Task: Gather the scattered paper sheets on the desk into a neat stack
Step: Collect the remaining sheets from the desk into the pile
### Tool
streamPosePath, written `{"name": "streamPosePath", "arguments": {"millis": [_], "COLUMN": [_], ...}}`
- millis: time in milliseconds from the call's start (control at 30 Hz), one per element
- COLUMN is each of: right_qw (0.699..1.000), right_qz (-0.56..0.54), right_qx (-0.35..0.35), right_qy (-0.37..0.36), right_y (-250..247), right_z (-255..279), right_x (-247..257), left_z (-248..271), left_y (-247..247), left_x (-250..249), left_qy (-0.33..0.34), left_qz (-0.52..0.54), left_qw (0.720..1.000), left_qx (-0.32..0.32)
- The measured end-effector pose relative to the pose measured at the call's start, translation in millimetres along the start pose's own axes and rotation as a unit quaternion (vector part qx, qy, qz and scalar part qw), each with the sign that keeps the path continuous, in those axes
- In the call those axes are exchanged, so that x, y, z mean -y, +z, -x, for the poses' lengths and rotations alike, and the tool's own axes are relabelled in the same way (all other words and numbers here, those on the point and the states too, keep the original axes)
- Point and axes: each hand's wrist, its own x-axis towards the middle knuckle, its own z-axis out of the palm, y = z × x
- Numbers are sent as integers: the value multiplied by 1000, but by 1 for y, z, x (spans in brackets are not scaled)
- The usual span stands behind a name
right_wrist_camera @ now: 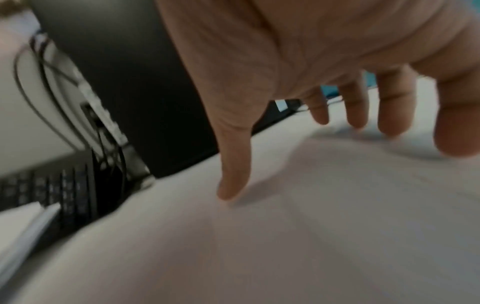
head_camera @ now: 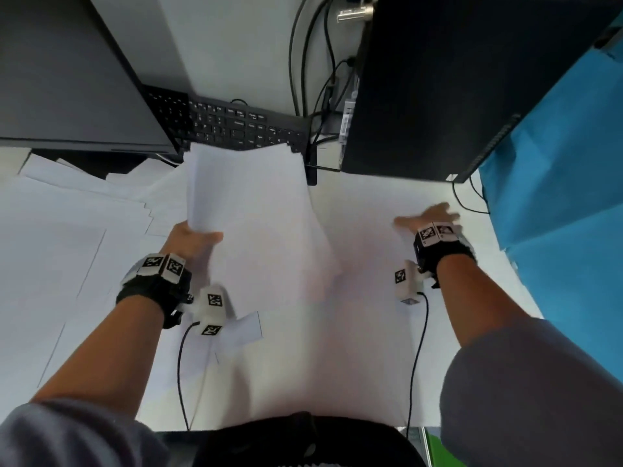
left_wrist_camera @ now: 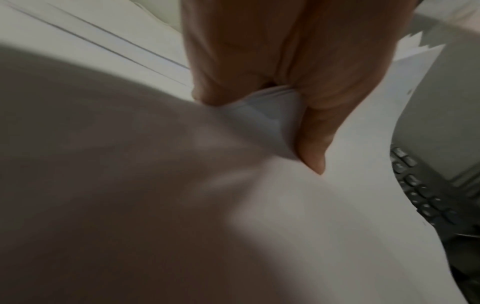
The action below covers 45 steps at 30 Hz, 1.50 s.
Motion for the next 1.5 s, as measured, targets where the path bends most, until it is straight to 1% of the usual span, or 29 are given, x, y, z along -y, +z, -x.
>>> {"name": "streamPosePath", "arguments": {"millis": [33, 100, 233, 300, 400, 500, 567, 633, 700, 800, 867, 1000, 1033, 1100, 1133, 1167, 1200, 1233, 1267, 1300, 1367, 1400, 1433, 1500], "right_qw": [999, 997, 995, 995, 994, 981, 966, 950, 924, 883, 872, 881, 889, 919, 934, 951, 963, 972, 977, 983, 982, 981, 980, 977], "right_qz": [22, 46, -35, -60, -109, -134, -124, -66, -39, -107, -168, -259, -272, -277, -255, -209, -160, -90, -45, -17, -18, -14, 20, 55], "right_qx": [0, 8, 35, 35, -9, -71, -136, -193, -242, -287, -294, -254, -239, -169, -148, -116, -68, -36, -13, 24, 109, 136, 133, 118], "right_qy": [26, 55, 81, 67, -5, -118, -183, -235, -294, -355, -353, -303, -280, -223, -202, -196, -206, -213, -206, -182, -153, -140, -147, -172], "right_y": [5, 17, 38, 43, 49, 43, 30, 14, 2, -7, -8, 4, 10, 26, 40, 55, 74, 94, 115, 134, 169, 182, 189, 201], "right_z": [4, 11, -2, -2, 4, 21, 40, 62, 87, 126, 147, 176, 181, 187, 187, 186, 187, 184, 182, 186, 199, 208, 214, 213], "right_x": [-7, -18, -18, -16, -14, -7, 7, 29, 56, 98, 124, 162, 171, 179, 181, 179, 178, 176, 174, 175, 178, 182, 188, 203], "left_z": [-2, -1, 6, 11, 18, 29, 38, 44, 48, 53, 50, 42, 38, 28, 21, 15, 7, 0, -7, -15, -31, -36, -40, -47], "left_y": [-3, -8, -17, -22, -33, -46, -58, -76, -100, -145, -183, -252, -269, -294, -307, -317, -327, -334, -340, -347, -359, -361, -362, -364], "left_x": [7, 18, 32, 39, 50, 63, 71, 81, 93, 110, 124, 146, 151, 157, 160, 162, 164, 166, 168, 169, 175, 177, 177, 178], "left_qy": [-13, -26, -49, -55, -63, -72, -77, -80, -85, -87, -92, -96, -98, -98, -93, -95, -92, -92, -93, -93, -96, -98, -99, -100], "left_qz": [0, -10, 1, 0, 2, 15, 26, 25, 23, 17, 21, 25, 24, 26, 27, 24, 19, 15, 13, 12, 8, -2, -10, -19], "left_qw": [1000, 999, 998, 998, 998, 997, 996, 996, 995, 992, 990, 985, 984, 983, 983, 982, 982, 982, 982, 983, 983, 983, 983, 984], "left_qx": [-10, -19, -28, -25, -25, -26, -25, -34, -52, -84, -109, -144, -149, -156, -159, -163, -162, -163, -163, -161, -156, -154, -152, -143]}}
